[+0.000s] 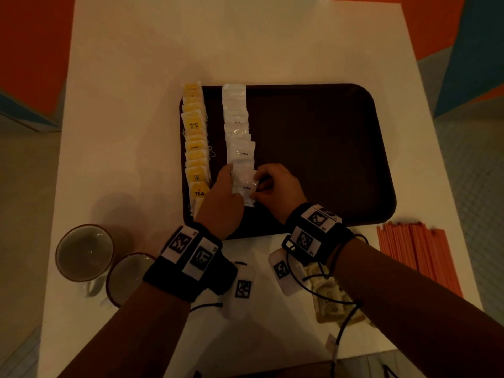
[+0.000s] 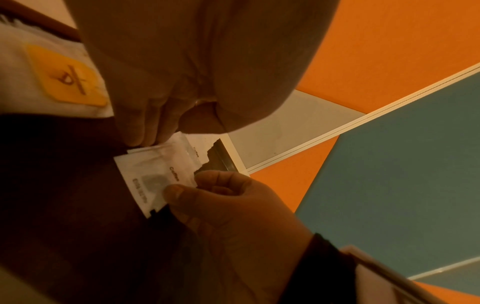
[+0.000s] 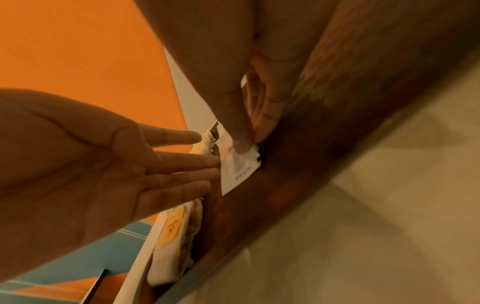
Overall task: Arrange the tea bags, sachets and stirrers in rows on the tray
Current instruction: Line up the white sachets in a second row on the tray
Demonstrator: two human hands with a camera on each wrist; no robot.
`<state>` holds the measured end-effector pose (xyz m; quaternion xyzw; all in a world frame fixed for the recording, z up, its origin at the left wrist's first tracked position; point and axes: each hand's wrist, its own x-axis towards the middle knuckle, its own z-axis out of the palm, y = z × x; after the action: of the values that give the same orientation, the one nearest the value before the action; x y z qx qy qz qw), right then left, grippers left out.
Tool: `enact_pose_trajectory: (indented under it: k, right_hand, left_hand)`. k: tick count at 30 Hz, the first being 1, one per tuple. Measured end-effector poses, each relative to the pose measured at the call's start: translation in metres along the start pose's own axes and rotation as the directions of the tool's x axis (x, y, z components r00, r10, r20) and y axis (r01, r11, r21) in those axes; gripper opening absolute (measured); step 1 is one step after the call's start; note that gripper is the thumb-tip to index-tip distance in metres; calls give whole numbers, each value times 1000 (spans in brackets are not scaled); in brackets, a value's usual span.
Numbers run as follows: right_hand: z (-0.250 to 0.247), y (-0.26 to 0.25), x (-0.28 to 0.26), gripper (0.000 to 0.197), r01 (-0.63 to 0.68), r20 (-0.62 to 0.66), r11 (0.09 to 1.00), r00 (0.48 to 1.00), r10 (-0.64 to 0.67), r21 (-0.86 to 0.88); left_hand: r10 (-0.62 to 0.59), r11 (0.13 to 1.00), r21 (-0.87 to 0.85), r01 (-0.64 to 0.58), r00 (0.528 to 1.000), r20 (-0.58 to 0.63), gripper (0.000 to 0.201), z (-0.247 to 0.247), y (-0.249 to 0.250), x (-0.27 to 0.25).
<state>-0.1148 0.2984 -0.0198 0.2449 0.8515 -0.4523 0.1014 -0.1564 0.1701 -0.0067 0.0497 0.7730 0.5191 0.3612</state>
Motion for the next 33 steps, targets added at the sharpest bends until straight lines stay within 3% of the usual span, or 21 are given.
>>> enact_pose_trajectory:
  k: [14,20,33]
  right_hand:
    - [-3,9,-3,28,82,4,996,997,-83,39]
    - [-6,11,-4,27,71,27,995,997,-73,71]
    - [-10,5,-1,29,57,1,987,998,-58,153]
  left_hand:
    - [29,999,31,-29,1000,10,63,-1,-6,0]
    - [41,999,-1,-41,998,-40,54,0,-4,8]
    - [51,998,-46,-51,999,-9,61,-6,-10,17]
